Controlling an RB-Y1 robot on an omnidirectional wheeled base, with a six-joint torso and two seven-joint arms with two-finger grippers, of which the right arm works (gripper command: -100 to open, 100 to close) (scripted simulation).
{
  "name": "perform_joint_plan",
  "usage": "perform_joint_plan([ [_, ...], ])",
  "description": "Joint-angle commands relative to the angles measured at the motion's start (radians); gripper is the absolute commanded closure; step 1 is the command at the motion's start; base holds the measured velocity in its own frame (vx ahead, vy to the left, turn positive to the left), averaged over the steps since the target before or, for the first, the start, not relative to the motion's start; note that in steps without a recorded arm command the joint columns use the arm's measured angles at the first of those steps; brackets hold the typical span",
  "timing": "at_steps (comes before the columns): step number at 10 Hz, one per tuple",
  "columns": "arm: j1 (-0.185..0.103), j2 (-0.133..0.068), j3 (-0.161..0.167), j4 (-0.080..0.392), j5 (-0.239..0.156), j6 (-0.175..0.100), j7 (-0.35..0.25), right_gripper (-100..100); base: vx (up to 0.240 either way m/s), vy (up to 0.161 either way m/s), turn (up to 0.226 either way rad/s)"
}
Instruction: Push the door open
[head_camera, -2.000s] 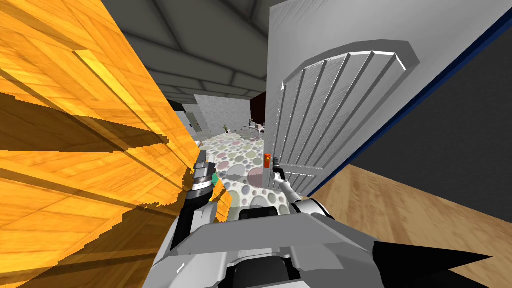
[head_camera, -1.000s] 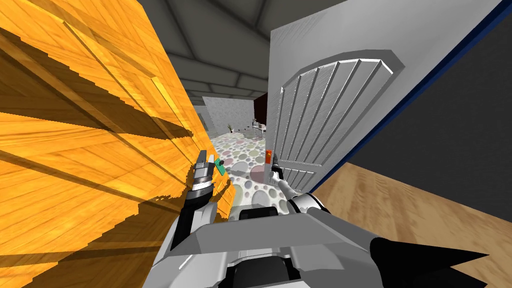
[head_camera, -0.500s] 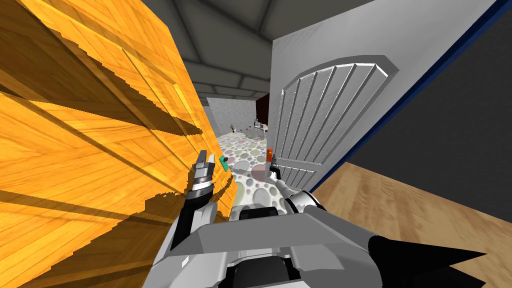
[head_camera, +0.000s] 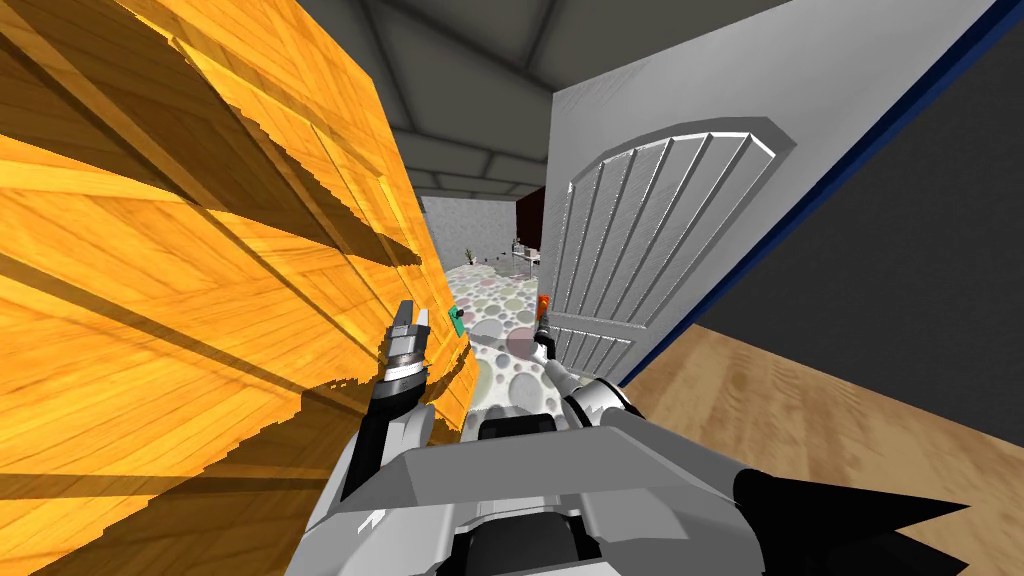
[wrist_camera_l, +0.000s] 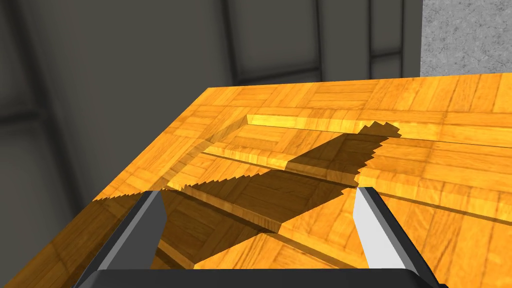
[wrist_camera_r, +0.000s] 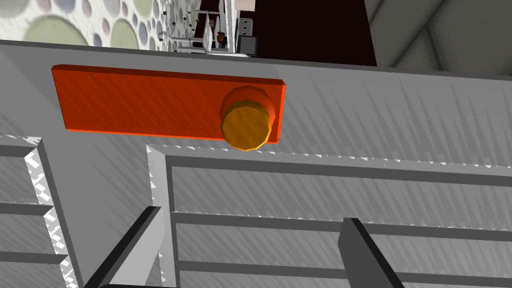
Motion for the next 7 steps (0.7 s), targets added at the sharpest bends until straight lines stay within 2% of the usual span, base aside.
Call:
perform_joint_plan([
  [1, 0.001, -0.034, -0.001, 0.001, 0.002, 0.001, -0.004, -100, 0.059, -0.051, -0.015],
  [3, 0.001, -0.034, -0.001, 0.001, 0.002, 0.001, -0.004, -100, 0.075, -0.056, 0.004],
  [4, 0.002, -0.061, -0.003, 0.001, 0.004, 0.002, -0.01, -100, 0.13, -0.034, 0.014],
  [7, 0.003, -0.069, -0.006, 0.002, 0.008, 0.003, -0.019, -100, 0.193, -0.045, 0.018],
])
